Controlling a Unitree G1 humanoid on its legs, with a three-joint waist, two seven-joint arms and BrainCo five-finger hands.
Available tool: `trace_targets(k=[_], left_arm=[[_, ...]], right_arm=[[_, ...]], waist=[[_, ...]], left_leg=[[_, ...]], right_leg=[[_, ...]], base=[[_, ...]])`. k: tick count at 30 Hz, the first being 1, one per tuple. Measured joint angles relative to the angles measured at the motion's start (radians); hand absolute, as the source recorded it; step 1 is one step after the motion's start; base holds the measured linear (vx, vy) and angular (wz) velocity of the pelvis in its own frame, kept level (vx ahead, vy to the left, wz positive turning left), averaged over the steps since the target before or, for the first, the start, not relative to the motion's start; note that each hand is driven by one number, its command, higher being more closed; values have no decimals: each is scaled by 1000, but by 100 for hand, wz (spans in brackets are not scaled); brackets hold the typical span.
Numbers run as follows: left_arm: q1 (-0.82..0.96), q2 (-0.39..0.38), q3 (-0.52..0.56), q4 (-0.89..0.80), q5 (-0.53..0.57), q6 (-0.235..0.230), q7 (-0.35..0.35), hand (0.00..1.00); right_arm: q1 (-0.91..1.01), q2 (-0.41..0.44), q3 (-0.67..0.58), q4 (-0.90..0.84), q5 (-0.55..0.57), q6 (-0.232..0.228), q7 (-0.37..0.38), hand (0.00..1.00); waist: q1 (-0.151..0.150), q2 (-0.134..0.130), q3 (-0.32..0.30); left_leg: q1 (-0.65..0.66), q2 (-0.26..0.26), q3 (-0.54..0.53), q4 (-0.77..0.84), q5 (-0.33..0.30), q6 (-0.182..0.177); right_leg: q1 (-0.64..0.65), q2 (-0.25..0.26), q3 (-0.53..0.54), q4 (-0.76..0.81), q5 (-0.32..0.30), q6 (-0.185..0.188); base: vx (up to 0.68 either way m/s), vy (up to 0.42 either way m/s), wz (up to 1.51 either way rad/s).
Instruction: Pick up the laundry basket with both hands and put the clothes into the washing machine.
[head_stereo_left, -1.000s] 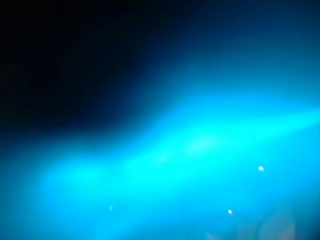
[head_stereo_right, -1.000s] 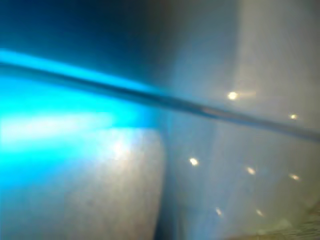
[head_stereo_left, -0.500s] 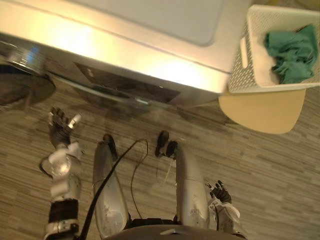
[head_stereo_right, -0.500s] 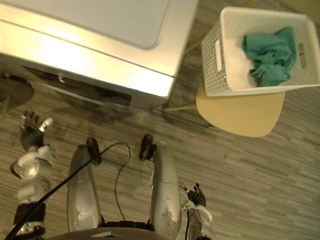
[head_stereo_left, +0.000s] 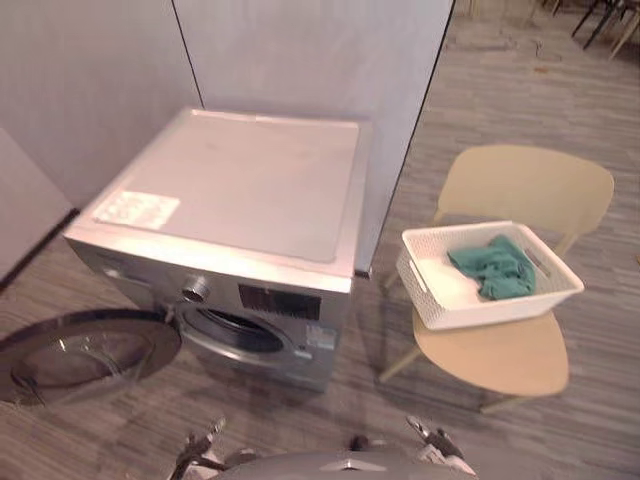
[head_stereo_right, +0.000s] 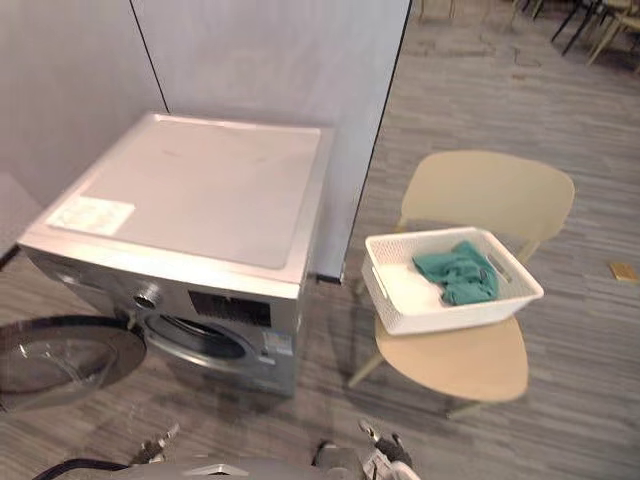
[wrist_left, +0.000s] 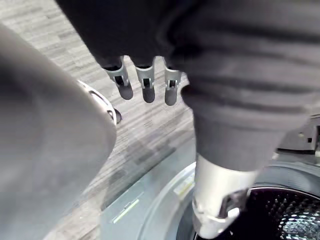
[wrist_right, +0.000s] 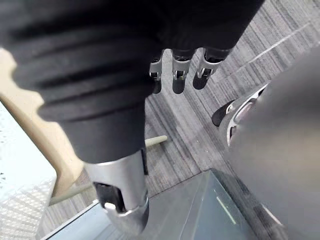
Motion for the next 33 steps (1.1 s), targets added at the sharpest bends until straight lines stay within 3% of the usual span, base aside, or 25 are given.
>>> trace_targets(k=[4,6,9,10,13,14,16,17,18,19,20,21,24,26,28,33], left_arm=[[-14,36,-50,29,28,6,-5,0],[-19,51,-70,32,27,6,-5,0],[-28,86,-85,17,5,2,-5,0],[-31,83,-87,15,-11,0,-5,0],[-37,58,-94,17,-31,0,-6,0],[-41,28,-89,14,-31,0,-8,0],[-37,9,-74,12,-30,-6,-15,0],[-31,11,-72,23,-28,-5,-17,0],[-30,10,-47,22,-30,-5,-24,0],[-30,10,-41,19,-20,-6,-29,0],[-25,17,-24,20,-7,-7,-32,0],[-26,23,-16,20,14,-6,-32,0],[-38,43,-20,20,88,-4,-27,0],[-45,42,-26,21,129,-4,-24,0],[-67,42,-39,23,158,5,-23,0],[-128,29,-55,23,168,5,-8,0]], right_arm=[[-4,-1,-20,57,1,3,0,0],[-4,2,-18,71,0,4,2,0],[-23,24,-5,91,-1,4,6,0],[-24,21,-7,96,0,0,6,0],[-19,-7,-22,99,-1,0,5,0],[-15,-26,-49,100,-1,-1,4,0],[-14,-35,-88,105,0,4,5,0],[-4,-35,-96,105,-1,5,5,0],[2,-24,-99,105,0,6,5,0],[10,-17,-99,102,0,6,5,0],[17,-8,-94,92,0,6,5,0],[25,8,-80,64,0,6,5,0],[61,25,-44,50,10,5,7,0],[81,25,-21,26,9,4,9,0],[78,28,-6,25,9,4,19,0],[81,28,0,18,9,-2,33,0]], waist=[[-14,-6,-6],[-14,-23,3],[-2,-64,43],[-1,-55,52],[-3,-31,66],[-1,9,75],[1,34,78],[-2,42,77],[0,25,77],[1,28,72],[1,3,52],[-6,-4,45],[-15,-43,38],[-15,-45,40],[-11,-53,53],[-20,-52,74]], left_leg=[[18,-24,-46,-25,18,7],[33,-27,-62,-6,18,8],[-15,-12,-82,216,0,31],[-48,4,-84,314,-11,42],[-59,14,-113,380,-29,42],[-60,-11,-178,410,-94,24],[-35,-75,-252,359,-162,14],[-1,-73,-249,275,-203,43],[13,-76,-237,242,-224,52],[13,-81,-226,219,-224,59],[13,-89,-191,180,-213,75],[14,-93,-168,150,-202,77],[47,-118,-141,63,-163,75],[69,-117,-110,23,-153,70],[96,-100,-53,20,-144,55],[138,-89,-17,44,-143,50]], right_leg=[[79,2,-34,-98,45,13],[119,-1,-45,-112,44,11],[157,-5,-5,-94,18,-12],[154,-1,12,-72,0,-9],[154,4,44,-53,-5,-7],[140,13,69,-49,-3,-3],[112,25,122,-50,3,4],[103,45,151,-64,17,12],[97,48,174,-80,37,16],[94,49,187,-107,43,13],[91,46,219,-161,68,7],[81,44,230,-174,85,-15],[69,28,237,-192,117,-20],[31,32,253,-141,109,-10],[-38,54,284,-1,55,9],[-87,63,236,132,22,-15]], base=[[100,55,26],[35,24,22],[-61,-48,-16],[-125,-73,-36],[-130,9,-35],[-135,79,-37],[-128,180,-67],[-105,200,-76],[-73,138,-57],[-30,91,-65],[7,88,-72],[29,84,-64],[75,43,-28],[135,9,-43],[188,-15,-63],[151,-39,-33]])
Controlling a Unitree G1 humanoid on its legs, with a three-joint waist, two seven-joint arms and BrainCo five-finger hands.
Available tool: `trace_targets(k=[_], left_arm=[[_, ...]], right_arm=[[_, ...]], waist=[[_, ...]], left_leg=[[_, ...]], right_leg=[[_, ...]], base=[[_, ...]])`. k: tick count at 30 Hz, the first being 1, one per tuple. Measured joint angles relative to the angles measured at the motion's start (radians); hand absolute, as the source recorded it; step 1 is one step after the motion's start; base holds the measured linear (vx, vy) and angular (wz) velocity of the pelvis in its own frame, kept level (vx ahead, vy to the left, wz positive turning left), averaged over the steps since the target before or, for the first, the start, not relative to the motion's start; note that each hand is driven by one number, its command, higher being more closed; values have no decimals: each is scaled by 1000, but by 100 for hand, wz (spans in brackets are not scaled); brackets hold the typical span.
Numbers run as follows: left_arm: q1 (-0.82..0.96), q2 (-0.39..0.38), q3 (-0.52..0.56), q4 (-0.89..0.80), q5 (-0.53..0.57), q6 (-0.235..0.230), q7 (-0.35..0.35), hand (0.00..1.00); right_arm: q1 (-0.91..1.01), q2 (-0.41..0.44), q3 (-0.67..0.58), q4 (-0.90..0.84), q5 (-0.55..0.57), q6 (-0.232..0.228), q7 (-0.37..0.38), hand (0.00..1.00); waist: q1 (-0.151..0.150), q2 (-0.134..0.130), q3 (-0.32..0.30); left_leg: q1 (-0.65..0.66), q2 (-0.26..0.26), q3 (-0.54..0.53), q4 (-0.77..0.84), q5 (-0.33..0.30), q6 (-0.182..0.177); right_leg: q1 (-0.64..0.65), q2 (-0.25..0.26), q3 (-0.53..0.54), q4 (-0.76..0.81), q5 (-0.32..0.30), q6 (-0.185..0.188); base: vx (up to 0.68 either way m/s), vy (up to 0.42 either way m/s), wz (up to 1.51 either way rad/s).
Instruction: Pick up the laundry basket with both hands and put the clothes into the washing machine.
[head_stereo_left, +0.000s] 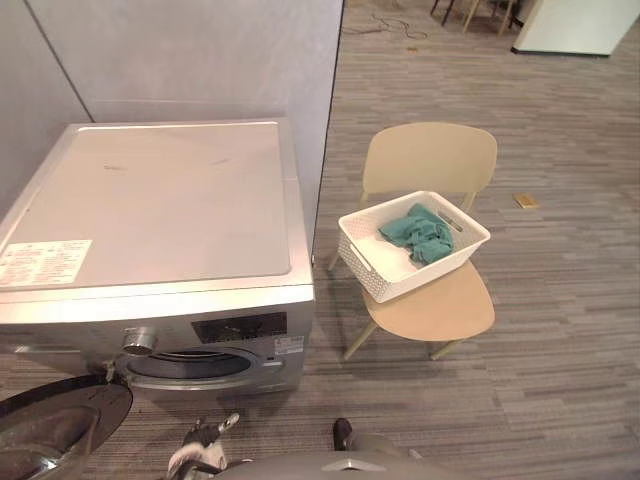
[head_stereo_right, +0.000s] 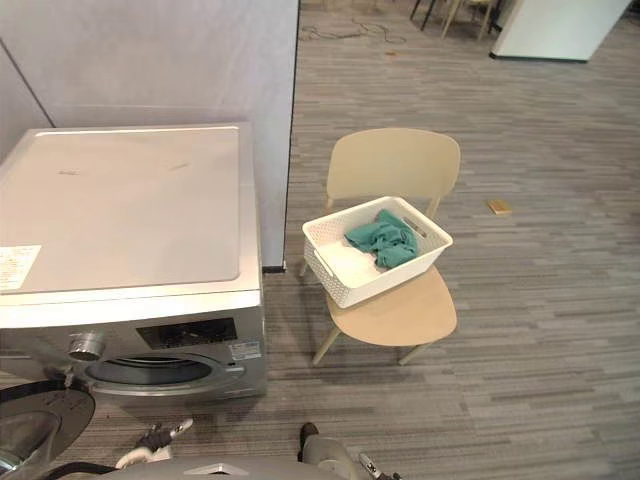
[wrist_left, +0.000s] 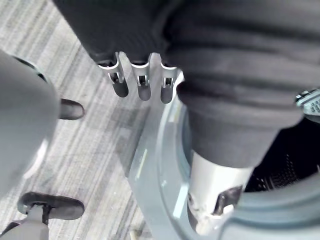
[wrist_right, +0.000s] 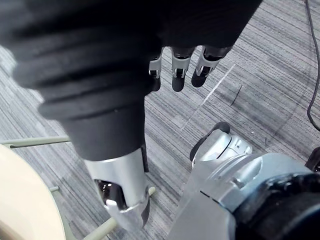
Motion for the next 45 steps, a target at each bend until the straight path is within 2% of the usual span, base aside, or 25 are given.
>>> trace_targets(k=[1,3,5,7,8,9,11,16,17,18,19,20,22,23,25,28,29,31,32,33,36,38,40,43,45], left_arm=[[-14,-8,-14,-1,-2,-2,3,0],[-18,-16,-70,-2,-2,-5,3,0],[-14,1,-168,-2,-3,-5,2,0],[14,30,-211,-5,-7,-8,1,0],[28,65,-218,0,-9,-13,2,0],[33,76,-216,14,-9,-12,4,0],[52,59,-212,41,-9,-11,2,0],[62,43,-107,38,-12,-12,3,0],[63,46,-83,35,-20,-12,5,0],[66,51,-50,24,-43,-12,5,0],[67,61,-28,1,-61,-15,7,0],[66,64,-22,-13,-67,-25,10,0],[66,52,-29,-40,-83,-35,17,0],[67,38,-42,-41,-100,-33,17,0],[66,27,-43,-42,-121,-33,17,0],[72,28,-48,-41,-119,-30,17,0],[81,28,-40,-41,-118,-30,16,0],[102,29,-13,-22,-115,-21,15,0],[106,20,28,-14,-115,-18,16,0],[112,14,48,-13,-116,-14,16,0],[150,10,96,-15,-121,14,24,0],[174,23,96,-3,-121,21,24,0],[184,38,95,-1,-120,38,33,0],[189,42,84,-2,-120,46,47,0],[181,49,69,-17,-120,32,64,0]], right_arm=[[1,1,-1,5,2,2,0,0],[-2,3,-22,6,14,3,0,0],[-16,8,-44,10,74,9,-2,0],[-17,10,-57,14,92,7,-8,0],[-20,7,-55,19,93,7,-9,0],[-34,2,-47,29,93,6,-9,0],[-62,-44,-15,50,92,7,-9,0],[-95,-49,54,49,103,5,-6,0],[-102,-46,73,49,109,2,-7,0],[-107,-36,92,49,109,1,-6,0],[-115,-24,102,48,110,-1,-7,0],[-122,-24,106,47,110,-2,-7,0],[-129,-38,115,48,133,-9,-16,0],[-134,-49,121,48,160,-19,-19,0],[-147,-61,145,49,168,-20,-19,0],[-170,-69,178,48,165,-21,-11,0],[-180,-72,181,49,154,-23,-10,0],[-189,-64,197,49,140,-23,-6,0],[-195,-59,197,54,107,-20,-5,0],[-195,-53,198,54,95,-19,-5,0],[-178,-44,215,46,33,-19,0,0],[-176,-40,227,42,17,-19,11,0],[-178,-35,217,12,-11,-18,13,0],[-174,-36,159,8,-11,-14,11,0],[-149,-34,109,2,-11,-7,10,0]], waist=[[-5,1,1],[-19,4,4],[-24,2,5],[-18,-9,-2],[-6,-38,-17],[-3,-15,-13],[-1,25,-11],[-5,21,-12],[-3,15,-12],[6,8,-6],[18,-21,8],[24,-32,17],[38,-21,23],[42,-6,29],[52,22,45],[69,46,57],[85,54,58],[100,45,47],[105,35,49],[110,34,50],[117,14,26],[119,1,12],[117,-23,19],[96,-10,35],[93,0,33]], left_leg=[[8,4,2,1,5,7],[16,-2,16,-5,5,7],[32,-6,49,-40,5,-4],[37,0,69,-33,4,-37],[53,4,80,-30,-7,-66],[59,34,86,-26,-7,-67],[52,107,77,21,40,-62],[36,197,25,155,104,-107],[-3,225,6,233,113,-93],[-77,258,-15,366,156,-1],[-147,283,-29,493,227,111],[-186,287,-43,564,241,139],[-286,235,-73,721,132,72],[-317,171,-82,731,67,35],[-340,89,-80,666,-1,15],[-329,-45,-159,334,-17,9],[-305,-83,-228,206,44,11],[-261,-117,-227,155,33,39],[-252,-127,-223,174,10,73],[-237,-127,-211,173,7,79],[-137,-158,-168,114,-4,115],[-107,-175,-165,107,-26,128],[-63,-178,-168,128,-37,131],[-18,-140,-229,149,-39,125],[-13,-92,-291,150,-66,79]], right_leg=[[0,-13,-23,11,-12,-19],[-4,-68,-136,65,-113,-86],[-68,-219,-255,285,-196,-58],[-74,-312,-301,258,-165,-55],[-66,-312,-293,184,-102,62],[-54,-279,-287,162,-97,75],[4,-179,-283,51,-60,42],[68,-84,-289,13,-74,-4],[75,-62,-290,-10,-87,-13],[93,-41,-289,-52,-93,-20],[135,-28,-293,-105,-88,-26],[151,-20,-294,-132,-82,-31],[178,-3,-282,-187,-75,-39],[180,-1,-257,-201,-66,-46],[194,6,-232,-227,-52,-49],[191,4,-183,-226,-30,-57],[185,6,-163,-220,-28,-53],[197,-1,-117,-246,-19,-39],[213,-10,-109,-235,-11,-15],[216,-15,-106,-214,-20,-7],[180,-79,-145,25,-150,5],[80,-124,-159,271,-194,34],[-66,-166,-138,652,-147,84],[-109,-177,-142,791,-167,63],[-127,-252,-146,704,-182,30]], base=[[38,-25,-3],[1,-15,1],[21,-67,3],[67,-229,-42],[87,-324,-88],[88,-372,-91],[47,-346,-63],[27,-259,-18],[-70,-189,-13],[-59,-325,-17],[-34,-236,-17],[-3,-214,-22],[26,-124,-30],[65,-53,-33],[93,18,-51],[114,84,-54],[155,146,-68],[198,128,-51],[236,131,-27],[247,139,-29],[219,100,-18],[239,27,0],[312,-76,22],[303,-263,83],[175,-296,104]])
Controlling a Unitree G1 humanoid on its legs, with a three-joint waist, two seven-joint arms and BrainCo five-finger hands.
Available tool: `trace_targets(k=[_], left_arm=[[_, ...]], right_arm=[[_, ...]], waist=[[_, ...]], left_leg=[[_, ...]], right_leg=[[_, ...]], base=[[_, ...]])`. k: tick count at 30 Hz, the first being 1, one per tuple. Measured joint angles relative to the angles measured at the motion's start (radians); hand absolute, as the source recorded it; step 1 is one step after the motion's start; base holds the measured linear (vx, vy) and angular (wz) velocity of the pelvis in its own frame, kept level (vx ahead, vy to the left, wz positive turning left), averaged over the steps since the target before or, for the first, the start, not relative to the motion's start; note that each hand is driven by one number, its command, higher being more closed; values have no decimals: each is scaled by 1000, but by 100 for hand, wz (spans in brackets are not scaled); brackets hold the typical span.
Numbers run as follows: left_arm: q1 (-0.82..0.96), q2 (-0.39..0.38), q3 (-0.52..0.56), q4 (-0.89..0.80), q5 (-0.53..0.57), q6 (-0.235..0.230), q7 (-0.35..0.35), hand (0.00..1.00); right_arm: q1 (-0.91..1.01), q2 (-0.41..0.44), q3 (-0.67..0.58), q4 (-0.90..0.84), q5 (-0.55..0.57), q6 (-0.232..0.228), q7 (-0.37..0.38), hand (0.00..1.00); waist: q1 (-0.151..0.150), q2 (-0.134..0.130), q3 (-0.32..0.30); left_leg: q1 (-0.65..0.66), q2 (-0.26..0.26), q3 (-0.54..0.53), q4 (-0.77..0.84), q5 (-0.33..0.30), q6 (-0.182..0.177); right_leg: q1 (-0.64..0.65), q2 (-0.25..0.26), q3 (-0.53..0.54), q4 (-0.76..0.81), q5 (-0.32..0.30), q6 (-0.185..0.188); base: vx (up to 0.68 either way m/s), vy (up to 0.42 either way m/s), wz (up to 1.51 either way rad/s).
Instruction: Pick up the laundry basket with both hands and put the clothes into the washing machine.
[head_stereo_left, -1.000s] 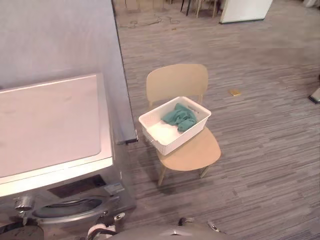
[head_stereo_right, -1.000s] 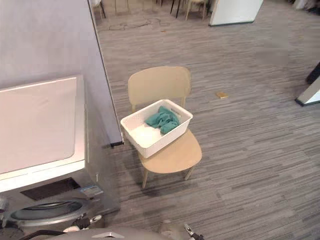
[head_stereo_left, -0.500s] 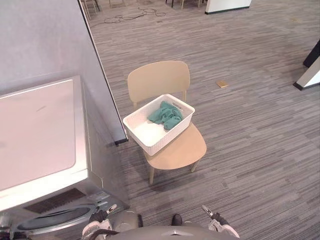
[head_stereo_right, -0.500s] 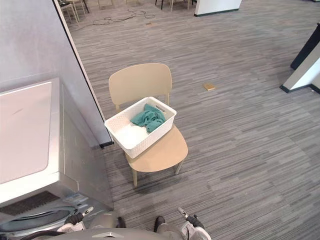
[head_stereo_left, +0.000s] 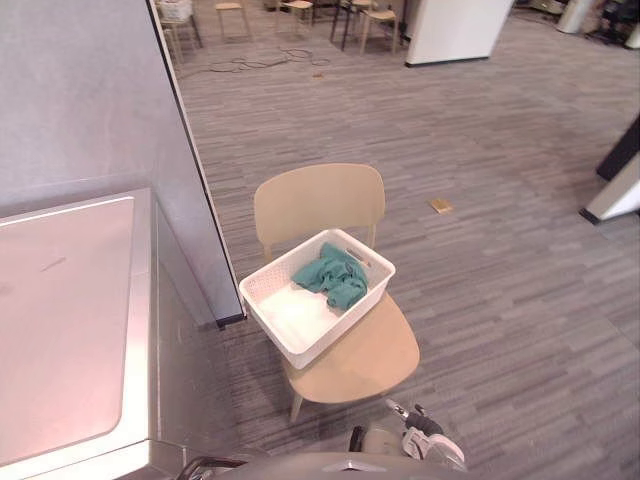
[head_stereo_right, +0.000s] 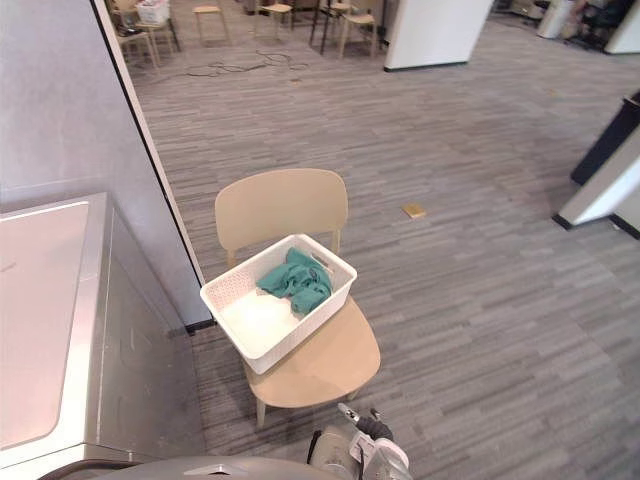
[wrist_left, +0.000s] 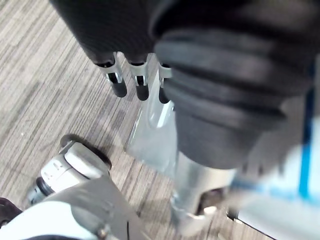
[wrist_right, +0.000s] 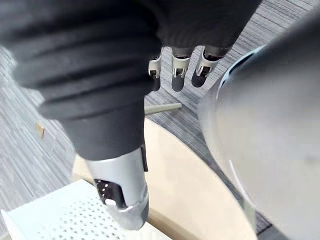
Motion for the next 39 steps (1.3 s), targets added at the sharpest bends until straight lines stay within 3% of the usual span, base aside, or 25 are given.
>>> trace_targets(k=[2,3,4,5,6,7,8,9,10,12,13,14,15,16,17,19,21,23,26,31,33,35,37,38,39], left_arm=[[-2,40,2,-26,0,-11,9,0],[-1,50,6,-26,2,-13,9,0],[0,54,9,-34,2,-17,6,0],[6,46,10,-43,3,-19,2,0],[10,41,11,-55,3,-20,-8,0],[10,9,27,-61,4,-23,-23,0],[-2,-59,39,-38,-1,-25,-45,0],[-8,-76,62,-39,-4,-28,-50,0],[-7,-86,68,-33,-5,-35,-61,0],[-13,-85,72,-21,-25,-41,-62,0],[-18,-77,71,-20,-39,-47,-63,0],[-21,-69,69,-20,-40,-50,-65,0],[-25,-64,66,-19,-40,-50,-65,0],[-28,-53,52,-14,-39,-51,-67,0],[-34,-49,36,-11,-39,-51,-68,0],[-34,-39,20,-3,-39,-53,-69,0],[-34,-16,-24,24,-35,-51,-73,0],[-38,2,-54,36,-13,-46,-80,0],[-41,36,-85,39,23,-33,-81,0],[-57,56,-164,38,33,-35,-80,0],[-62,71,-191,44,33,-36,-81,0],[-71,75,-234,57,40,-37,-82,0],[-73,91,-248,55,48,-44,-84,0],[-73,100,-245,53,61,-46,-83,0],[-73,104,-242,53,70,-46,-83,0]], right_arm=[[25,-11,-10,-4,2,8,0,0],[25,-11,-11,-3,2,9,-1,0],[29,-8,-15,0,1,10,-4,0],[34,7,-31,9,1,10,-4,0],[41,11,-32,12,2,11,-3,0],[45,13,-42,22,1,16,-1,0],[39,-18,-69,36,-1,22,1,0],[34,-28,-88,42,0,21,0,0],[31,-39,-129,60,3,27,1,0],[33,-45,-163,92,1,27,-1,0],[36,-53,-161,115,1,31,-1,0],[34,-53,-156,124,2,31,-2,0],[32,-58,-156,124,3,30,-2,0],[29,-67,-168,125,4,24,-2,0],[21,-76,-197,125,5,23,-4,0],[15,-74,-224,126,5,23,-5,0],[10,-70,-249,125,6,24,-4,0],[-7,-51,-278,126,14,25,-3,0],[-26,31,-261,125,31,27,-1,0],[-17,30,-237,121,58,22,0,0],[-14,32,-233,119,58,23,0,0],[1,26,-175,100,58,21,1,0],[6,38,-132,60,58,10,2,0],[9,52,-106,34,60,8,2,0],[14,56,-102,24,60,8,3,0]], waist=[[6,-2,-1],[5,2,-2],[3,0,-7],[1,-13,-27],[-7,-26,-39],[-17,-28,-75],[-15,21,-102],[-11,38,-113],[-11,52,-117],[-42,60,-113],[-41,54,-107],[-31,44,-95],[-26,42,-88],[-28,39,-81],[-26,42,-69],[-26,37,-63],[-31,27,-60],[-48,16,-54],[-55,-32,-51],[-51,-40,-49],[-54,-50,-43],[-66,-48,-37],[-67,-61,-13],[-69,-73,-2],[-70,-63,8]], left_leg=[[-11,53,-50,25,-35,-57],[-13,73,-61,36,-48,-79],[-18,107,-76,41,-72,-120],[-17,140,-90,40,-97,-160],[-18,153,-106,36,-109,-184],[-21,200,-136,17,-123,-194],[-24,248,-187,15,-108,-150],[-31,253,-215,26,-71,-121],[-54,251,-251,60,18,-92],[-127,249,-302,179,164,-73],[-188,250,-306,277,283,-72],[-245,252,-270,382,323,-57],[-278,250,-229,437,295,-51],[-331,240,-111,497,248,-40],[-349,224,12,508,216,-51],[-346,219,124,480,135,-53],[-282,210,240,290,64,-81],[-232,180,357,113,64,-57],[-197,79,315,-85,179,-45],[-119,34,279,-253,258,-47],[-93,19,263,-289,259,-39],[-89,19,241,-289,247,-37],[-64,25,227,-286,244,-36],[-46,33,218,-286,245,-30],[-38,40,209,-286,242,-25]], right_leg=[[12,-69,100,-223,32,-45],[30,-68,145,-307,49,-50],[66,-73,213,-438,115,-29],[68,-74,250,-478,213,16],[68,-72,240,-486,233,79],[80,-54,163,-491,81,199],[57,0,134,-468,13,166],[43,23,134,-452,3,149],[50,44,136,-448,-7,128],[122,65,79,-501,-2,97],[179,82,43,-550,10,72],[229,89,10,-598,24,50],[251,89,-8,-621,32,41],[293,96,-52,-675,53,35],[326,105,-87,-717,69,33],[346,111,-123,-750,76,33],[351,96,-170,-781,85,44],[345,79,-195,-817,102,50],[367,59,-209,-925,158,29],[401,44,-255,-929,150,17],[397,23,-271,-868,118,-4],[316,-16,-245,-649,109,-23],[244,-25,-147,-473,150,-61],[203,-19,-76,-385,198,-59],[179,-14,-50,-357,203,-52]], base=[[128,-377,74],[113,-480,53],[118,-700,33],[71,-501,29],[174,-853,14],[170,-698,-3],[203,-795,-20],[151,-573,-36],[185,-538,-5],[179,-494,41],[113,-361,56],[88,-313,45],[46,-220,52],[38,-154,65],[36,-119,72],[43,-24,59],[45,35,76],[37,98,69],[41,62,45],[49,1,33],[52,4,19],[18,48,29],[30,56,15],[54,24,19],[98,-22,34]])
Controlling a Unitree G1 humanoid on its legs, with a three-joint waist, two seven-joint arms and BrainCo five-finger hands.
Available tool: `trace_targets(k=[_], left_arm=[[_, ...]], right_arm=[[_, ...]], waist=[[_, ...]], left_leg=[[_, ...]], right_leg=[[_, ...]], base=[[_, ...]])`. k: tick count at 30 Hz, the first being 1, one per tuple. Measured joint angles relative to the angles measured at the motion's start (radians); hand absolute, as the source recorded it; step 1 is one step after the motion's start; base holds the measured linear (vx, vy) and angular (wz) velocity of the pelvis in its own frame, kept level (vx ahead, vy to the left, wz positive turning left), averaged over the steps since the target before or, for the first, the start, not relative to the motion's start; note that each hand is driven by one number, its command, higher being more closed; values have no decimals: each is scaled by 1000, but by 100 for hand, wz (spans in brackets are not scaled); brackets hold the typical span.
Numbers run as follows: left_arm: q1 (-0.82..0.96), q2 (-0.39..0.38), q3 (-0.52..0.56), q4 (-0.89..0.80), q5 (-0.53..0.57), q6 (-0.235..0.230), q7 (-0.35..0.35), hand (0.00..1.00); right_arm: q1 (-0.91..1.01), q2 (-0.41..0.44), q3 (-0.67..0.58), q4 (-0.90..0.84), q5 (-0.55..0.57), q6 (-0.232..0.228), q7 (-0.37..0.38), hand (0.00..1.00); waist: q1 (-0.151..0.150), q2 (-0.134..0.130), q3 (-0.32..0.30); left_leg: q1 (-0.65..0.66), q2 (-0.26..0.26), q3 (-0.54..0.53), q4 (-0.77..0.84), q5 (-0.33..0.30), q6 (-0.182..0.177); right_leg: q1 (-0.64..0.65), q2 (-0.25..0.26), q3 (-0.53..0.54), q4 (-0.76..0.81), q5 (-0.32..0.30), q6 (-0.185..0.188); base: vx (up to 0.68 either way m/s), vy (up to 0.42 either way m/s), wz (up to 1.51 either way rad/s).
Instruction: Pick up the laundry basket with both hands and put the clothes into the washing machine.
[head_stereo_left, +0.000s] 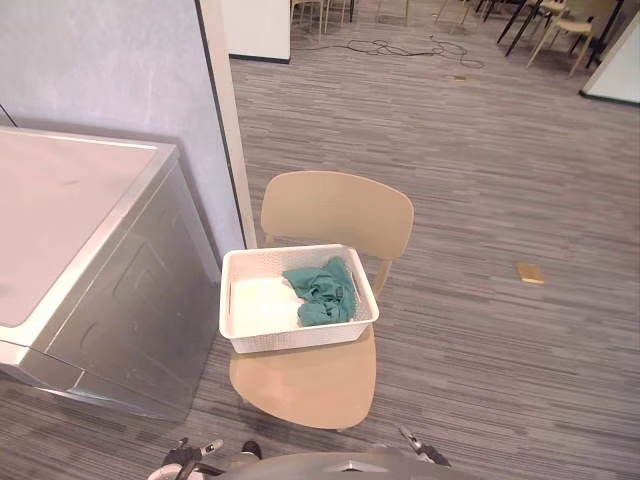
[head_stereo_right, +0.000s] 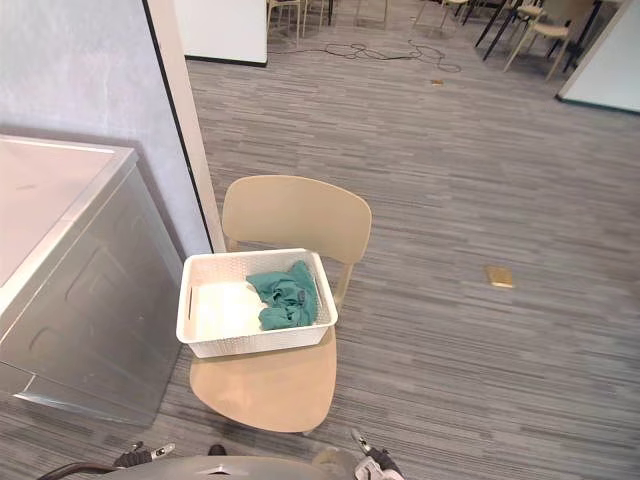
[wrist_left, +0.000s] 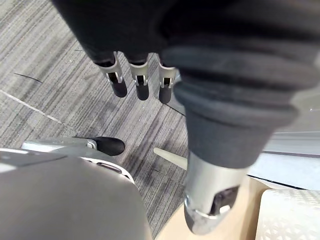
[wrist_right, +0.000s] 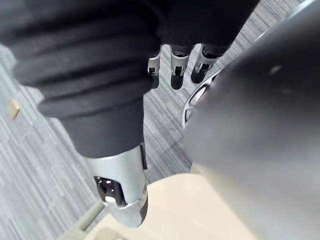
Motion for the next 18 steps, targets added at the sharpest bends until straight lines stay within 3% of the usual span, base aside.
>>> trace_targets(k=[2,4,5,7,8,9,13,14,18], left_arm=[[-3,-1,44,-1,11,2,4,0],[-8,-15,88,-13,10,2,6,0],[-5,-19,98,-20,10,2,6,0],[10,-21,115,-41,19,0,7,0],[23,-8,118,-43,34,0,15,0],[29,-18,120,-39,43,-1,22,0],[41,-68,108,-31,45,-1,21,0],[40,-73,95,-33,48,-2,20,0],[30,-48,51,-38,53,-9,14,0]], right_arm=[[36,9,76,-111,0,8,-3,0],[62,10,126,-272,-14,6,-6,0],[66,10,136,-326,-19,6,-8,0],[76,8,151,-499,-32,-2,-20,0],[75,2,151,-568,-74,-9,-26,0],[60,-21,153,-580,-105,-16,-26,0],[7,-152,224,-706,-191,-31,-25,0],[0,-187,252,-744,-242,-43,-20,0],[-73,-230,385,-832,-322,-65,-5,0]], waist=[[-4,-14,-3],[-5,-14,-3],[-6,-13,-3],[-7,-27,-14],[-5,-56,-38],[4,-50,-65],[8,51,-106],[9,63,-112],[10,46,-102]], left_leg=[[-19,28,-42,14,-9,2],[-33,36,-67,16,-12,-4],[-39,36,-74,20,-14,-8],[-66,35,-104,43,-22,-43],[-69,21,-127,31,-21,-69],[-64,36,-134,14,-17,-86],[-68,117,-173,-42,15,-128],[-75,124,-182,-41,19,-134],[-103,127,-203,-41,28,-141]], right_leg=[[-8,59,75,-52,-122,30],[-12,78,99,-166,-147,46],[-15,79,105,-204,-145,49],[3,78,103,-363,-85,73],[30,70,95,-428,-15,127],[52,86,92,-467,-37,135],[80,167,19,-545,-21,110],[88,177,0,-551,-21,110],[90,185,-31,-571,-16,104]], base=[[111,-57,45],[65,-74,35],[76,-126,49],[101,-196,58],[121,-274,46],[166,-324,36],[142,-178,20],[109,-164,34],[21,-40,25]])
